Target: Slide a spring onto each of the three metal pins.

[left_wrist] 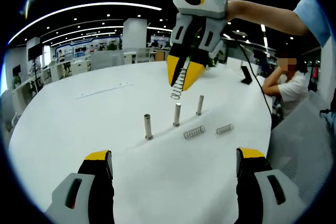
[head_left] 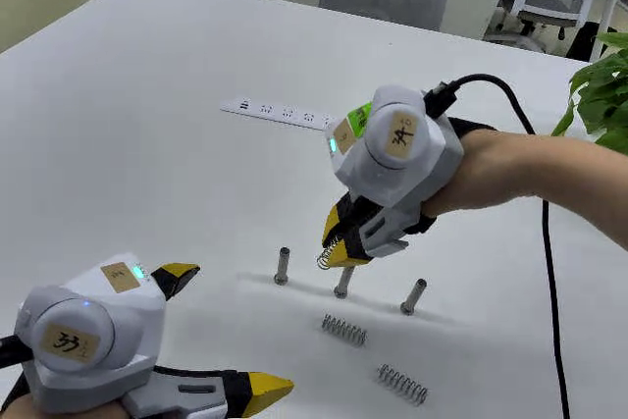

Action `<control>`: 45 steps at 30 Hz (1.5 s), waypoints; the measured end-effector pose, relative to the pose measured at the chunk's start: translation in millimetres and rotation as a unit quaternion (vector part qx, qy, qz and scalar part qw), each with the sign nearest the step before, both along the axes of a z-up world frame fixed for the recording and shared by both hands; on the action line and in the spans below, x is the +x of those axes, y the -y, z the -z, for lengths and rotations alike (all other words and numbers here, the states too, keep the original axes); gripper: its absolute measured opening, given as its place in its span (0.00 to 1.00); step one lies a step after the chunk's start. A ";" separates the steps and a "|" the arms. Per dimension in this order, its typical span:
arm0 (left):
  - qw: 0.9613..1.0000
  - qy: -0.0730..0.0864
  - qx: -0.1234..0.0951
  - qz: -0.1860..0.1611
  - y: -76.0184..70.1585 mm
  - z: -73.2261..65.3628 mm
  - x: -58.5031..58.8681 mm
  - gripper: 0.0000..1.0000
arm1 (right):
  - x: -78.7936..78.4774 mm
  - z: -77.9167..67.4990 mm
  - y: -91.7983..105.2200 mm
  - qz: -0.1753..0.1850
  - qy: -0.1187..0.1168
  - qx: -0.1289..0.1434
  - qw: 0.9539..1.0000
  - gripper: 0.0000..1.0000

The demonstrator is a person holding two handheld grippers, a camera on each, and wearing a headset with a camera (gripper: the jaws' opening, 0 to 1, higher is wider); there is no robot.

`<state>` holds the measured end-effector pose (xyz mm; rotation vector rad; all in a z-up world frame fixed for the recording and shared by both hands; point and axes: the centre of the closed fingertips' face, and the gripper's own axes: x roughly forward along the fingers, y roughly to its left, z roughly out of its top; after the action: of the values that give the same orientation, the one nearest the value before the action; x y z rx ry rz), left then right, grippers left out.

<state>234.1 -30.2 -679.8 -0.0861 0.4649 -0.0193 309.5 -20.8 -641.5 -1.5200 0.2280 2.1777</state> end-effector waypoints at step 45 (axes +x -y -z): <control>1.000 -0.007 -0.002 -0.030 -21.3 11.8 -5.5 1.00 | -5.4 39.1 -45.3 -0.088 0.065 -0.065 0.992 0.12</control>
<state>228.6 -8.8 -691.5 -0.1041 0.4752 0.0383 304.1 24.5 -680.6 -1.8083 0.2040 2.2236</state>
